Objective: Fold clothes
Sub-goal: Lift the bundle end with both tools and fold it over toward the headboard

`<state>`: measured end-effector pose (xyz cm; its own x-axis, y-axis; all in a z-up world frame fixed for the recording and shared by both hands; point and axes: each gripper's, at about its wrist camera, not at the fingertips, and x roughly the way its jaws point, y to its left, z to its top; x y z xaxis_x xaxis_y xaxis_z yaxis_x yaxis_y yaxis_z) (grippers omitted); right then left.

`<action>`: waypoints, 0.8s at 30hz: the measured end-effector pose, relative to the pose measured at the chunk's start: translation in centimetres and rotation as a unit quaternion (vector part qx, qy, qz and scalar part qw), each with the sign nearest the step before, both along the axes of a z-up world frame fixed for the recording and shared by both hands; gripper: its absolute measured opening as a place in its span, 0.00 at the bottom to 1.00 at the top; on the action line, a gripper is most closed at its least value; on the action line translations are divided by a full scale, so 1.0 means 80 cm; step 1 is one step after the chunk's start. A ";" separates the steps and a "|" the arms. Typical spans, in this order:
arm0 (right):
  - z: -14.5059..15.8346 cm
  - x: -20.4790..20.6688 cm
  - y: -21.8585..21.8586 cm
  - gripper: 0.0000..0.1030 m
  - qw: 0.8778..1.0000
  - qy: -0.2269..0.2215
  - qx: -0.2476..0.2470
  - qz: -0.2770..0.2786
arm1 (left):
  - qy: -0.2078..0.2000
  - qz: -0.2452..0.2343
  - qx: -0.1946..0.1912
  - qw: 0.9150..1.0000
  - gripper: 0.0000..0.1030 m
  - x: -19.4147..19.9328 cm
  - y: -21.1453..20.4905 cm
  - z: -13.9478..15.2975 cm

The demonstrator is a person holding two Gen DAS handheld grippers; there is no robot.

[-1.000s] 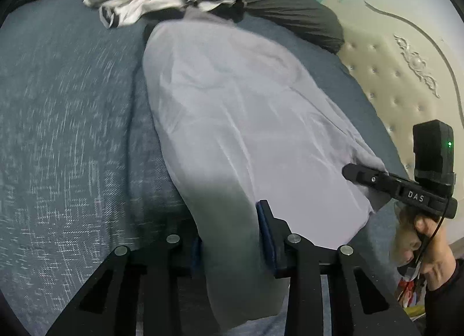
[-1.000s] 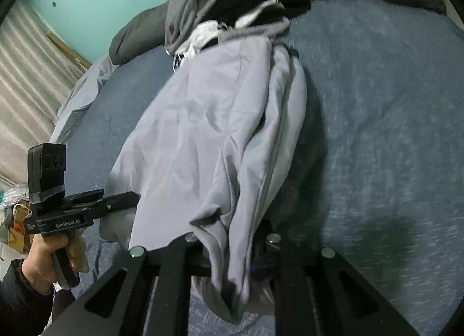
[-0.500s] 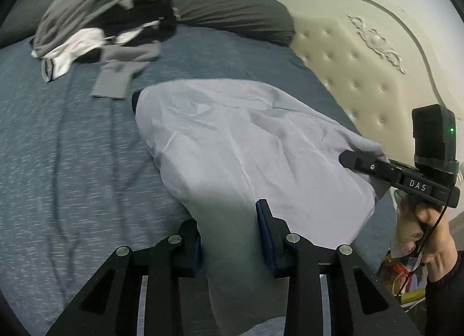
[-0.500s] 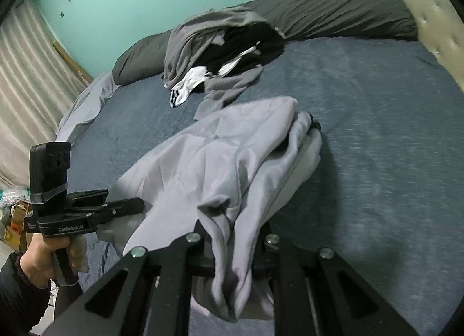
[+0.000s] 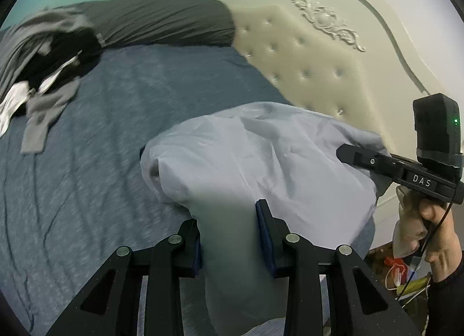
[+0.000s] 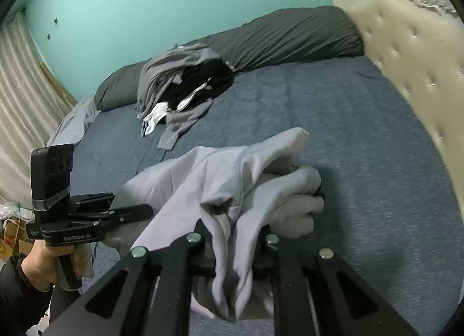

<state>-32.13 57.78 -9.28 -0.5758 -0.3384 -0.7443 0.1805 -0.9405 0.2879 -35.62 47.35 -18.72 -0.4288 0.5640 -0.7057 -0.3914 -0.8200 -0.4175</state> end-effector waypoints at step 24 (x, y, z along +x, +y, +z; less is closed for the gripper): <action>0.111 -0.069 0.198 0.11 0.988 0.108 0.096 -0.046 | 0.123 -0.019 0.018 0.992 0.33 -0.128 0.237 0.098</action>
<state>-37.64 73.60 -0.43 -0.7496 -0.1411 -0.6466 0.1285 -0.9895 0.0669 -45.84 66.29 -10.87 -0.5641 0.6054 -0.5615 -0.5155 -0.7894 -0.3333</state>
